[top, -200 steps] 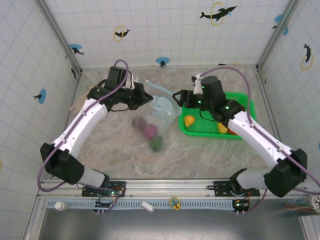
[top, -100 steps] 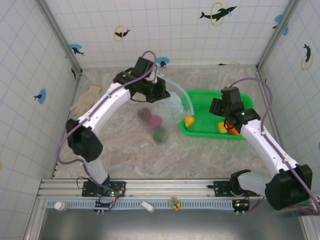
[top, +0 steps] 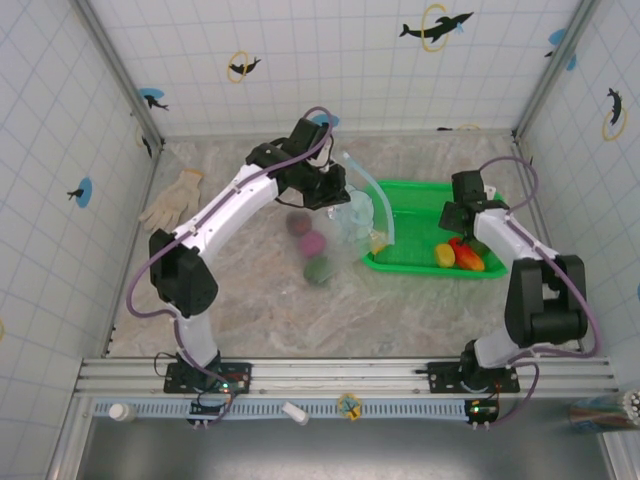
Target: Place the food in the zip-top bag and seal the zipper
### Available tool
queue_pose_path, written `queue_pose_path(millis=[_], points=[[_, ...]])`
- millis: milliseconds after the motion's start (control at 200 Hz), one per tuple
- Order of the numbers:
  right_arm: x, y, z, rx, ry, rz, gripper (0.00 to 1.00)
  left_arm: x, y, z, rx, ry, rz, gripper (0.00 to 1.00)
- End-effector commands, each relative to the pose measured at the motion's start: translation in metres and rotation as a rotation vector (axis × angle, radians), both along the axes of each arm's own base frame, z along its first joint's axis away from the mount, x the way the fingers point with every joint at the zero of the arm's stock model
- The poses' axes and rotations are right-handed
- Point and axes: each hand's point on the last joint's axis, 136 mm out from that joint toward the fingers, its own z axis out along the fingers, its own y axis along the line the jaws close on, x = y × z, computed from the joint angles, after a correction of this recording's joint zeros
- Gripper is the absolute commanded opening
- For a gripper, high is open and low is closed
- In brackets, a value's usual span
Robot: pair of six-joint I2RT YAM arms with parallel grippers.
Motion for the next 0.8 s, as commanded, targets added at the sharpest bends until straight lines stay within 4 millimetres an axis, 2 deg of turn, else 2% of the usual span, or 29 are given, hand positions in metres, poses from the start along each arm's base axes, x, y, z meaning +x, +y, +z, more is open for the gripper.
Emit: queue_pose_path(millis=[0, 165, 455, 621, 796], points=[[0.03, -0.011, 0.012, -0.06, -0.039, 0.004, 0.99, -0.01, 0.02, 0.019, 0.025, -0.057, -0.001, 0.0], [0.048, -0.014, 0.002, -0.08, -0.019, 0.035, 0.99, -0.019, 0.035, 0.013, 0.04, -0.042, 0.008, 0.0], [0.072, 0.001, -0.024, -0.011, 0.005, 0.108, 0.99, -0.026, 0.051, 0.009, 0.056, -0.032, 0.023, 0.0], [0.077, 0.009, -0.034, 0.077, 0.01, 0.137, 0.97, -0.029, 0.054, 0.006, 0.06, -0.022, 0.026, 0.0], [0.074, 0.023, -0.034, 0.169, -0.013, 0.13, 0.86, -0.03, 0.055, 0.007, 0.06, -0.025, 0.027, 0.0]])
